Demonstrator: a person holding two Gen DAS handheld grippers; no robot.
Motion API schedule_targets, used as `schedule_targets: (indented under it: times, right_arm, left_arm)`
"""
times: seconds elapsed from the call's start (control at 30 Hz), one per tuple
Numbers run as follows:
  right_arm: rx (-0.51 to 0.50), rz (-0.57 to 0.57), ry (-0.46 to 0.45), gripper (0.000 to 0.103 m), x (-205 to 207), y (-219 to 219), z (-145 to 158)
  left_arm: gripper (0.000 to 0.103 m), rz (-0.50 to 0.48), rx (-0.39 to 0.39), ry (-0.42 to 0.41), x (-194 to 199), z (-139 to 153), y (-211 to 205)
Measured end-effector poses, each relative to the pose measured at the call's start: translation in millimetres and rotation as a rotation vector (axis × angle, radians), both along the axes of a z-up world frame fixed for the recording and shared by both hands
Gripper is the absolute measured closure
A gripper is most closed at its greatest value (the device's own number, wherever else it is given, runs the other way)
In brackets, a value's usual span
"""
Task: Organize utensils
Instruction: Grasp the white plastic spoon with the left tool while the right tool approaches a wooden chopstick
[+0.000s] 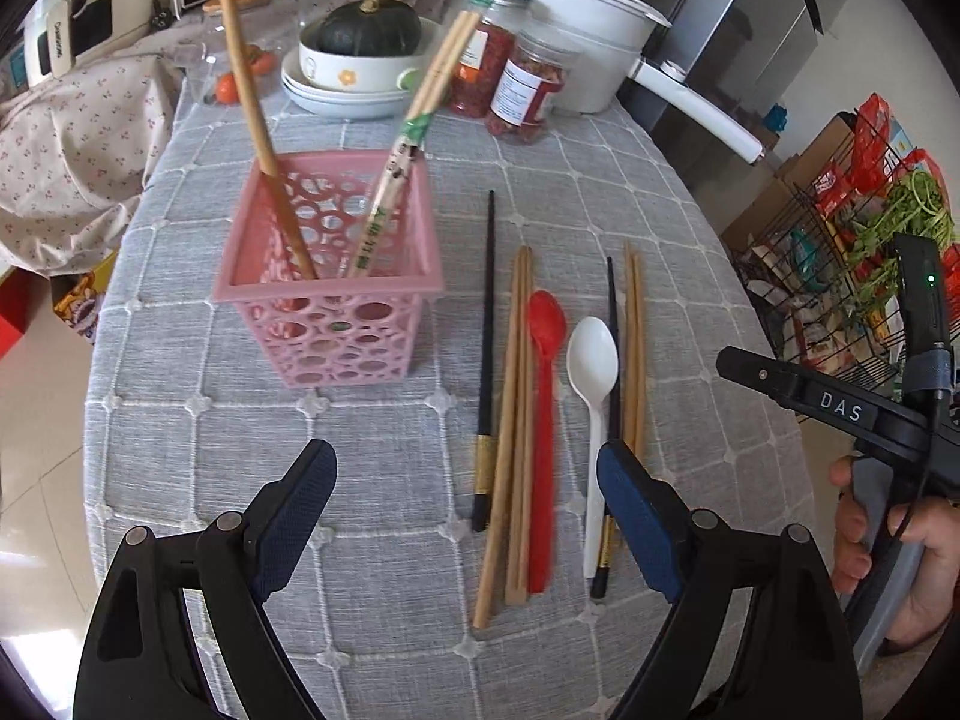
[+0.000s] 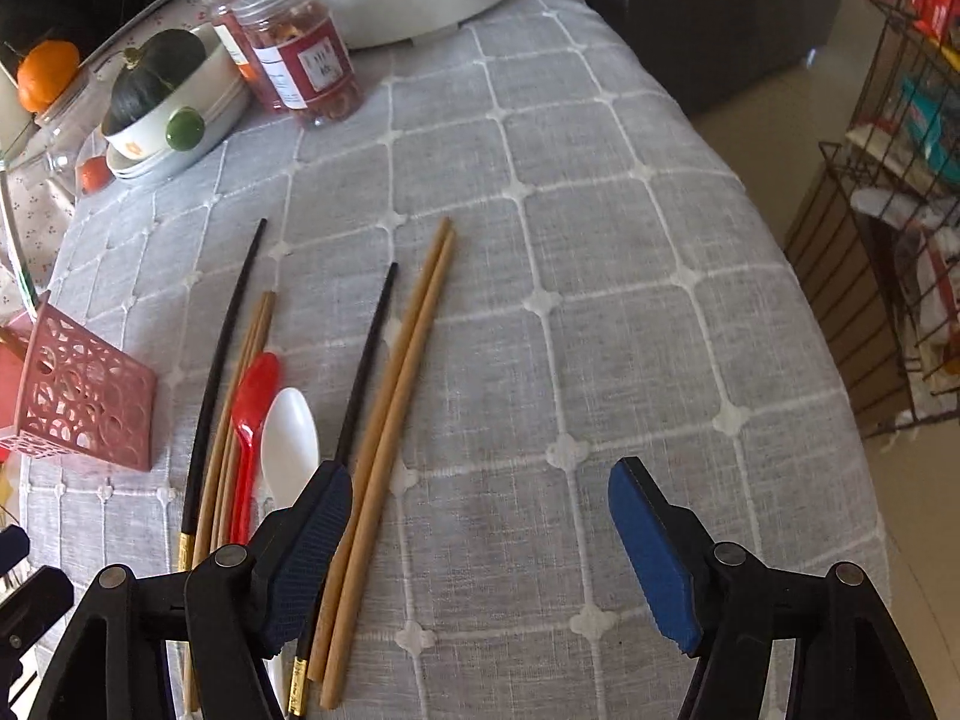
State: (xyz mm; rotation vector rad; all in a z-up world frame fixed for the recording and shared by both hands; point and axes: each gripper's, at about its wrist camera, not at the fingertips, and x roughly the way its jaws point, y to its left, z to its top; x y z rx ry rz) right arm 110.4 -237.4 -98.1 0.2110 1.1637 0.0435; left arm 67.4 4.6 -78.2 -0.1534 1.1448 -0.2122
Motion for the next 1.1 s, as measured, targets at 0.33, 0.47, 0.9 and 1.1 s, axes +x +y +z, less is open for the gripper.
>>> schedule_targets:
  times: [0.33, 0.47, 0.9, 1.1]
  right_arm:
    - [-0.018, 0.021, 0.032, 0.024, -6.5, -23.1, 0.0]
    - [-0.008, 0.018, 0.03, 0.023, -9.0, -31.4, 2.4]
    - [-0.024, 0.032, 0.006, 0.023, -3.7, -41.0, 6.0]
    - [-0.106, 0.038, -0.023, 0.023, 5.7, -46.2, 3.5]
  left_arm:
    - [0.032, -0.1, -0.137, 0.023, 12.2, -12.3, -44.3]
    - [0.052, -0.109, -0.162, 0.038, 28.4, -24.0, -56.6]
    - [0.061, -0.101, -0.069, 0.076, 70.0, -48.5, -80.4]
    - [0.061, -0.1, -0.021, 0.117, 81.6, -57.8, -94.3]
